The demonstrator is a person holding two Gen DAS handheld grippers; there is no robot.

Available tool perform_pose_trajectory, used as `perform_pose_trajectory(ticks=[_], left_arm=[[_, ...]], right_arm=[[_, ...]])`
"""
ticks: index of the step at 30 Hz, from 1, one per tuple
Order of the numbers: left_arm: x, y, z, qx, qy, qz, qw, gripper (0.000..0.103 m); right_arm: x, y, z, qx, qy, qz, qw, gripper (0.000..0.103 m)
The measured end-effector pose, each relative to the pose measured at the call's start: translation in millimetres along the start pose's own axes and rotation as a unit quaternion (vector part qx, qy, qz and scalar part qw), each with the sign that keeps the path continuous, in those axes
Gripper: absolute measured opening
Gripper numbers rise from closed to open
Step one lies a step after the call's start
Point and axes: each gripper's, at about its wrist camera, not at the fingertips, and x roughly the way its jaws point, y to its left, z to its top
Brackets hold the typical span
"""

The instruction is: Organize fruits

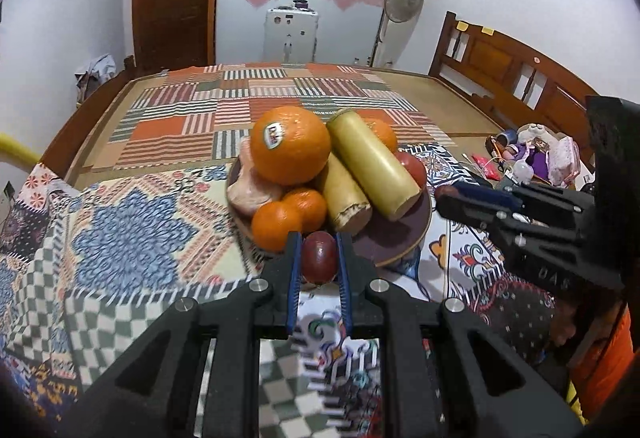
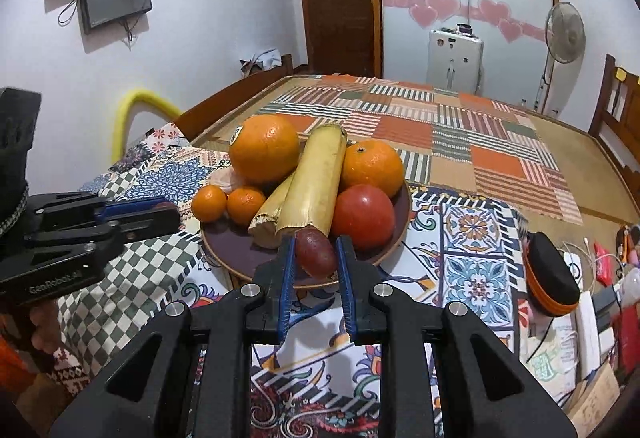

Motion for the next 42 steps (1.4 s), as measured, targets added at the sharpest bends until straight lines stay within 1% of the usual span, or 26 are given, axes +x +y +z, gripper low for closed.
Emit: perform_pose_trajectory(ticks=[6,13,20,23,25,27,30,32,34,37,42], left_arm=[[25.1,-6.3,4.0,0.008,0.018,0.0,0.9998,0.016],[39.0,-10.0,5.0,0.009,0.027,0.003,0.9996,0.016],[45.3,-12.4,7.3,0.008,0.034,-0.006,0.9994,0.017],[45.1,-12.0,7.2,0.008,0.034,-0.008,0.9994,0.02],[43.9,-11.1,6.5,0.007,0.033,-0.008,0.9994,0.023],[41.4,-9.8,6.0,0.005,0.031,-0.009,0.9995,0.023],[32.1,-9.1,6.4,0.001,0.024,-0.011,0.9997,0.023],[19.7,-8.2,7.8,-0.002,0.012,-0.012,0.9999,0.023],[1.4,-10.5,11.5,-0.002,-0.007,-0.008,0.9999,0.023],[-30.8,-15.6,17.2,0.002,-0.041,-0.002,0.9992,0.023],[-97.4,-28.4,20.2,0.006,-0.11,0.006,0.9939,0.023]], right_arm=[[9.1,-10.0,-3.7,0.009,0.009,-0.003,1.0,0.019],[18.1,-11.8,-3.7,0.003,0.02,-0.005,1.0,0.019],[20.4,-10.3,-4.4,0.002,0.028,-0.006,1.0,0.02],[20.4,-10.9,-4.5,0.005,0.029,-0.005,1.0,0.023],[18.0,-12.5,-5.3,0.008,0.027,-0.005,1.0,0.024],[15.5,-14.2,-5.5,0.01,0.026,-0.005,1.0,0.024],[6.8,-15.4,-5.2,0.015,0.019,-0.006,1.0,0.024],[-2.0,-15.8,-3.1,0.018,0.009,-0.008,1.0,0.024],[-15.5,-14.2,0.7,0.019,-0.005,-0.012,1.0,0.024],[-46.9,-8.0,7.6,0.018,-0.039,-0.018,0.999,0.024],[-101.2,9.7,16.2,0.012,-0.101,-0.028,0.994,0.024]])
